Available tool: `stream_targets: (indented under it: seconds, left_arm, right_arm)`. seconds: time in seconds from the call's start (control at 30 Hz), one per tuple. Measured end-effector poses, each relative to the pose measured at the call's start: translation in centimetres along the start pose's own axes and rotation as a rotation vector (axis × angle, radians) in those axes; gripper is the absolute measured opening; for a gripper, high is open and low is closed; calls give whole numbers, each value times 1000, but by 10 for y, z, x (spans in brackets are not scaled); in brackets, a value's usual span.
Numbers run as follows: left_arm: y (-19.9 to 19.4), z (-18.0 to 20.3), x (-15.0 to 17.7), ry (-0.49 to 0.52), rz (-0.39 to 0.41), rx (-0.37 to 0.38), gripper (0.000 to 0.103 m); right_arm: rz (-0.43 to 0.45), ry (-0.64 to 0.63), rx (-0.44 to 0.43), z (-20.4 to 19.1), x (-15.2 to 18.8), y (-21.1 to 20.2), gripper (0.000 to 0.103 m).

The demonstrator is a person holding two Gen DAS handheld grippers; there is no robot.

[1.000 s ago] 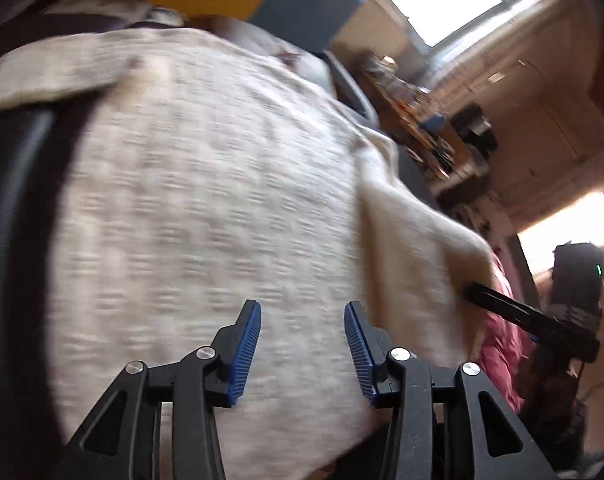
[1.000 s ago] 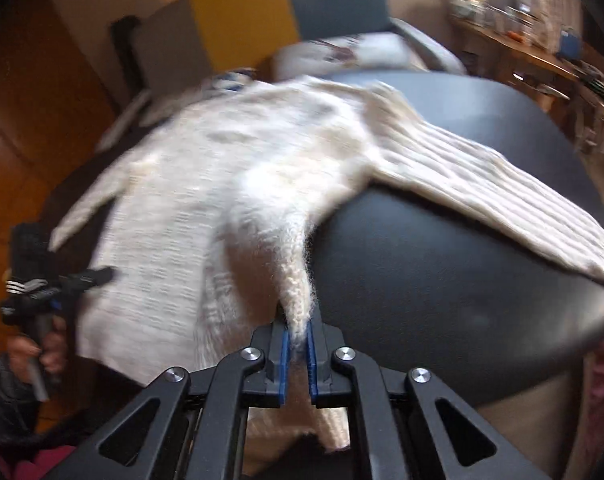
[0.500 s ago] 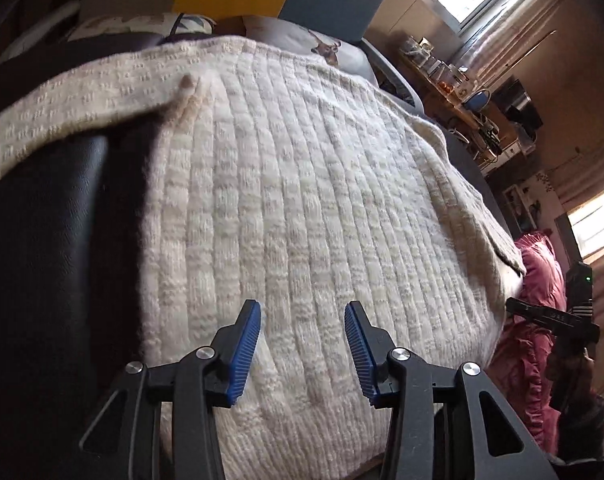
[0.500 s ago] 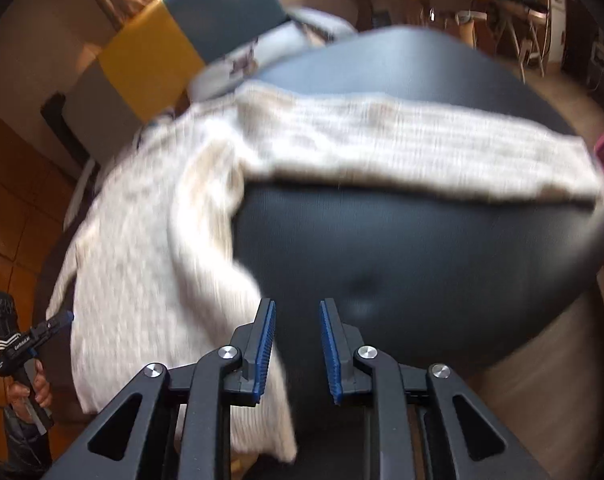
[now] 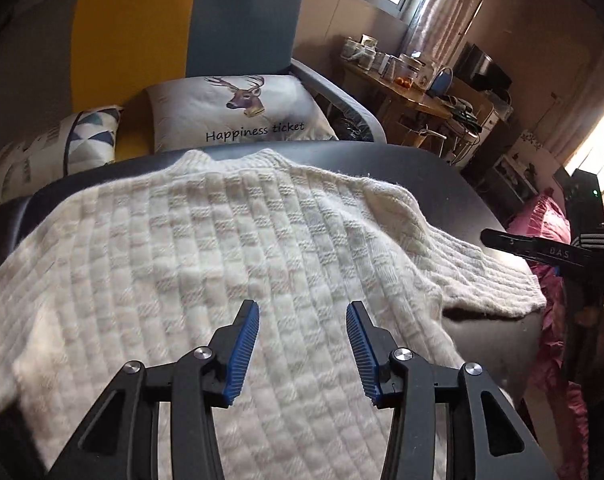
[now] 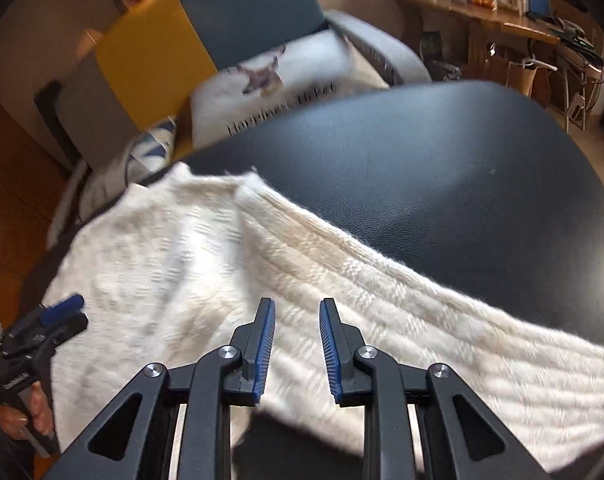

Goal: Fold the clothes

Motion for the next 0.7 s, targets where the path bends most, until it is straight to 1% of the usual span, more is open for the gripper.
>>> stream_targets:
  seconds: [0.1, 0.13, 0.23, 0.3, 0.4, 0.47, 0.53, 0.6, 0.67, 0.7]
  left_arm:
    - [39, 8, -10, 38, -11, -10, 47]
    - [48, 8, -10, 47, -17, -16, 47]
    - [79, 3, -6, 68, -48, -46, 47]
    - [94, -5, 2, 70, -69, -69, 47]
    - [102, -15, 14, 66, -63, -84, 47]
    - [99, -15, 16, 89, -45, -90, 47]
    - [91, -19, 13, 79, -27, -96, 47]
    - [84, -23, 10, 69, -9, -102, 47]
    - [77, -28, 8, 59, 9, -108, 47]
    - [73, -30, 6, 54, 19, -112, 47]
  right_arm:
    - [-47, -28, 65, 16, 6, 27, 22]
    - [-41, -45, 78, 19, 5, 32, 20]
    - [-15, -103, 134, 25, -5, 39, 20]
    - [3, -116, 162, 31, -12, 44, 20]
    - [26, -111, 172, 37, -20, 49, 20]
    - [38, -119, 171, 36, -22, 49, 20]
    - [47, -129, 166, 34, -23, 48, 20]
    - [47, -121, 152, 33, -26, 44, 21]
    - [84, -119, 135, 24, -32, 31, 22]
    - [102, -122, 107, 15, -34, 23, 22]
Point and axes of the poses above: each gripper's, at about its wrist camera, not at the fingertips, and y roughly the way its jaws point, z to its right, x to its underside, the point moved 8 cm from there along y, roughly the way its jaws point, and after that the axes turned 15 degrees about z, right-handed, at the moved point
